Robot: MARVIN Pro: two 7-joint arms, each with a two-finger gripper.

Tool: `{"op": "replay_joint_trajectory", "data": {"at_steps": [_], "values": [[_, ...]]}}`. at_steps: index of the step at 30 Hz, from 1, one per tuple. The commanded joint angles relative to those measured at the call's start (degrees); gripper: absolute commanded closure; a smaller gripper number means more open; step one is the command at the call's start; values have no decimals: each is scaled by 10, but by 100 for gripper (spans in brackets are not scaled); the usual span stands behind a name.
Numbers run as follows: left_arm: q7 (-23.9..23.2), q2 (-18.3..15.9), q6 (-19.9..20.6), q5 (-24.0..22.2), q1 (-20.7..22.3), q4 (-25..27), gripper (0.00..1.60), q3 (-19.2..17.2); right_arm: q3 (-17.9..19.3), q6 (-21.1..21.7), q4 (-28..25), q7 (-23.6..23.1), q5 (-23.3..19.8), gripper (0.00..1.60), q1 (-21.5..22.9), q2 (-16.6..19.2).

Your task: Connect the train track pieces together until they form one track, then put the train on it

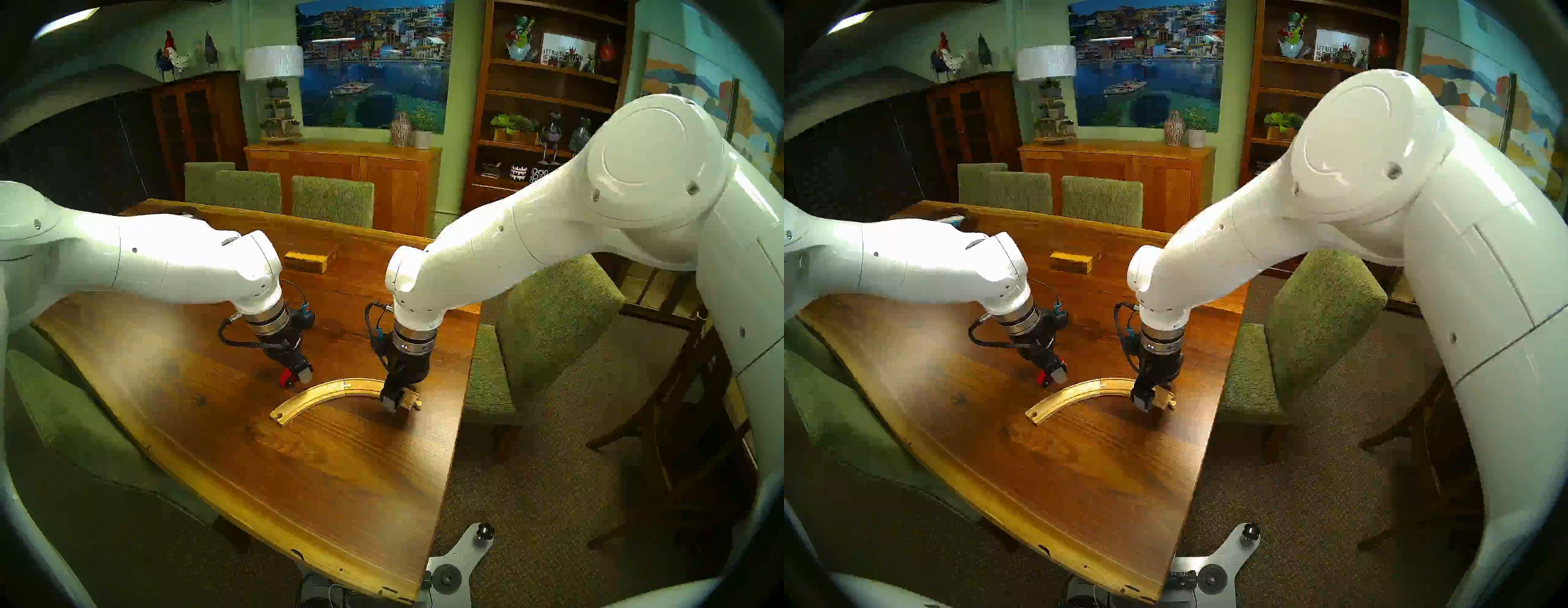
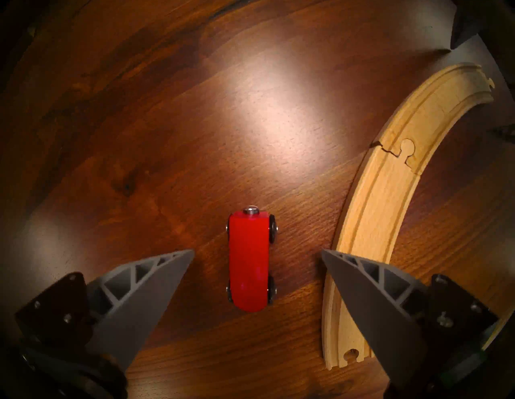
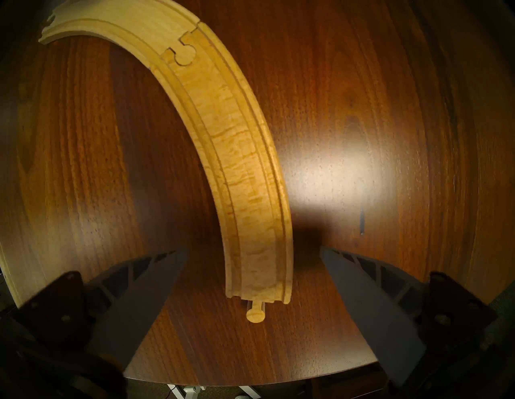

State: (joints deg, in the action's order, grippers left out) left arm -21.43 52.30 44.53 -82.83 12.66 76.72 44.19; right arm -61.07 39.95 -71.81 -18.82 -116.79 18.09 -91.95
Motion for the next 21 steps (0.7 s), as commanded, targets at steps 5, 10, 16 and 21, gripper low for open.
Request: {"op": "replay_joint_trajectory", "data": {"at_steps": [5,10,16,21], "values": [[-5,2,1,1,13,-10,55,-8,3,2,-2,2,-4,0,18,6],[-11,-2,2,3,16,-11,88,-9,3,3,1,2,-5,0,16,6],[-19,-3,1,4,16,-12,134,-10,2,2,3,1,-5,0,14,5],[-19,-8,2,4,20,-5,160,-11,2,1,4,0,-4,0,13,5]]}}
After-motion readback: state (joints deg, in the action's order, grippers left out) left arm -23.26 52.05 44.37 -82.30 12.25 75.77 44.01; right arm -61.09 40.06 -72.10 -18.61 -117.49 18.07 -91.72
